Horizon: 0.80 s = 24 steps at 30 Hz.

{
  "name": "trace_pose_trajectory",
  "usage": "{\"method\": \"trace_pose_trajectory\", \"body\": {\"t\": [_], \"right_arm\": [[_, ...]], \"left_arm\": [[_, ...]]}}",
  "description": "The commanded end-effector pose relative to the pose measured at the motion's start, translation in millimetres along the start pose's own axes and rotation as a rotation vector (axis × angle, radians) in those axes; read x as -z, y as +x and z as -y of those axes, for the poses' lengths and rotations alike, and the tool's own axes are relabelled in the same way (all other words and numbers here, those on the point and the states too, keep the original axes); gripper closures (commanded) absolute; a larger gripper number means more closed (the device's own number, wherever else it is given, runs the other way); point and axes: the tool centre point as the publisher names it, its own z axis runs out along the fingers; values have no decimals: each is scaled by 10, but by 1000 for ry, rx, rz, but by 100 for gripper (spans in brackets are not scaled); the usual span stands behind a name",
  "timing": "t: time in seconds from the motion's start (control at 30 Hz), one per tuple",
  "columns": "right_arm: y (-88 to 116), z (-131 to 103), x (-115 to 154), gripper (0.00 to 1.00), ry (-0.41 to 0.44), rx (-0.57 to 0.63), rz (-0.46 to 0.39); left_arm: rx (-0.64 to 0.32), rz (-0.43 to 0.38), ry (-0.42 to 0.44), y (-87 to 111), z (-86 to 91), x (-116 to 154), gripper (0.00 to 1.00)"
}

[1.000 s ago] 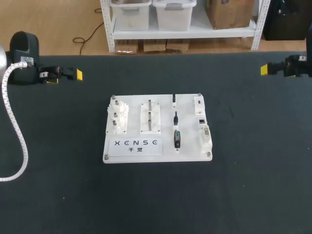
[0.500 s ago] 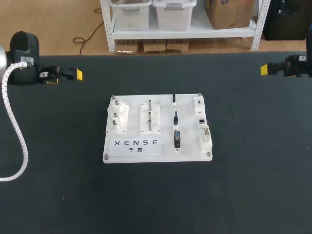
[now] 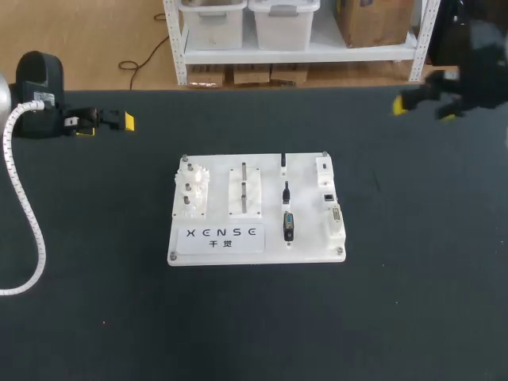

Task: Insert the USB connector, Ethernet cable, and multi-pin plug into their matching sockets one by one.

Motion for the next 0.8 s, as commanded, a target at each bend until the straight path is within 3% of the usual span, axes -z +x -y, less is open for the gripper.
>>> {"method": "trace_pose_trajectory", "body": {"t": [0.03,0.37,0.6,0.8], "right_arm": [[-100,-347,-209,0,221,4,-64],[77,-790,-605,0,342,-20,-295],[208,-1028,-900,0,363,-10,-330],[269,-1165,-1163,0,396,-39,-298]], "left_arm": [[0,0,0,0,0,0,0],[0,0,0,0,0,0,0],[0,0,0,0,0,0,0],[0,0,0,0,0,0,0]]}}
